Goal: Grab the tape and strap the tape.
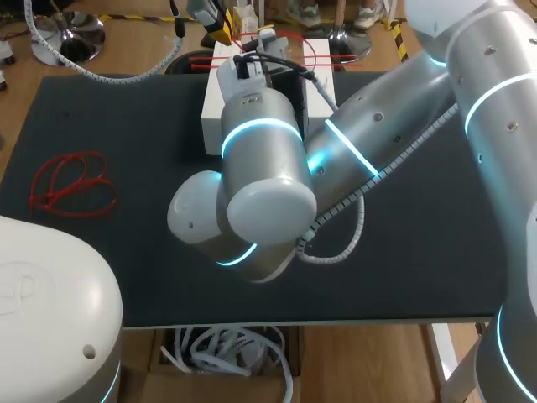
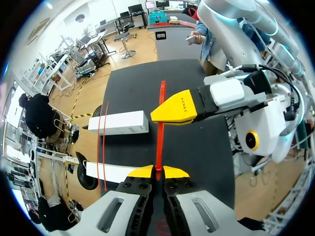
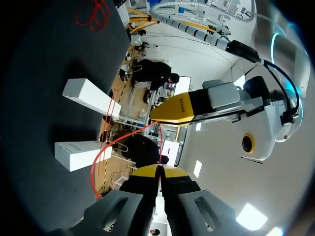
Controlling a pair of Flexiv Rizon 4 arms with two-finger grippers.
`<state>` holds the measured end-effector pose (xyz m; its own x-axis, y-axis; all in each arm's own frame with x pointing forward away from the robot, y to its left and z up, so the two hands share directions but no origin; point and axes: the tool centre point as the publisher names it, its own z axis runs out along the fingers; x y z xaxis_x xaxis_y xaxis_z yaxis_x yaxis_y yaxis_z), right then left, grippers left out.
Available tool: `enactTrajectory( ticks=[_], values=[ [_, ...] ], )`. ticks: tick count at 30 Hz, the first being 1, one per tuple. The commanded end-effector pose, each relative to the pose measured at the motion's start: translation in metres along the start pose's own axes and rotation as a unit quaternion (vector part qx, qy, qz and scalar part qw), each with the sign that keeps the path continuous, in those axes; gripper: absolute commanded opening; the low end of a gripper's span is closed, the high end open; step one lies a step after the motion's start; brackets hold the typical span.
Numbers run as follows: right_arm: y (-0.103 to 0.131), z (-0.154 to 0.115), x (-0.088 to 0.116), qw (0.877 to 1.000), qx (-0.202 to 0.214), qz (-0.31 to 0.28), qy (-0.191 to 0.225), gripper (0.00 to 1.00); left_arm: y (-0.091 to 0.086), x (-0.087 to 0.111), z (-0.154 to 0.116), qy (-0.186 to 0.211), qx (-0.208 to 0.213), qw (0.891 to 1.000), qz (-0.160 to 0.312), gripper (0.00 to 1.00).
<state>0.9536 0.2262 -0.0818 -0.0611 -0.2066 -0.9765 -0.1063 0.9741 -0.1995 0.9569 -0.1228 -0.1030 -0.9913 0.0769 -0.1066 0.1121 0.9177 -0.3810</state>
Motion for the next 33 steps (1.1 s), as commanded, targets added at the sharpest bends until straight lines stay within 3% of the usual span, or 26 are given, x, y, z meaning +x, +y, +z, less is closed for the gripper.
enactTrajectory(
  ticks=[1, 33],
  values=[
    [0.006, -0.001, -0.002, 1.000, 0.004, -0.003, 0.003, 0.00, -0.001, 0.000, -0.001, 0.000, -0.002, 1.000, -0.001, 0.00],
    [0.032, 0.004, -0.002, 1.000, 0.005, -0.014, 0.009, 0.00, -0.001, 0.000, -0.001, 0.000, -0.002, 1.000, -0.001, 0.00]
  ],
)
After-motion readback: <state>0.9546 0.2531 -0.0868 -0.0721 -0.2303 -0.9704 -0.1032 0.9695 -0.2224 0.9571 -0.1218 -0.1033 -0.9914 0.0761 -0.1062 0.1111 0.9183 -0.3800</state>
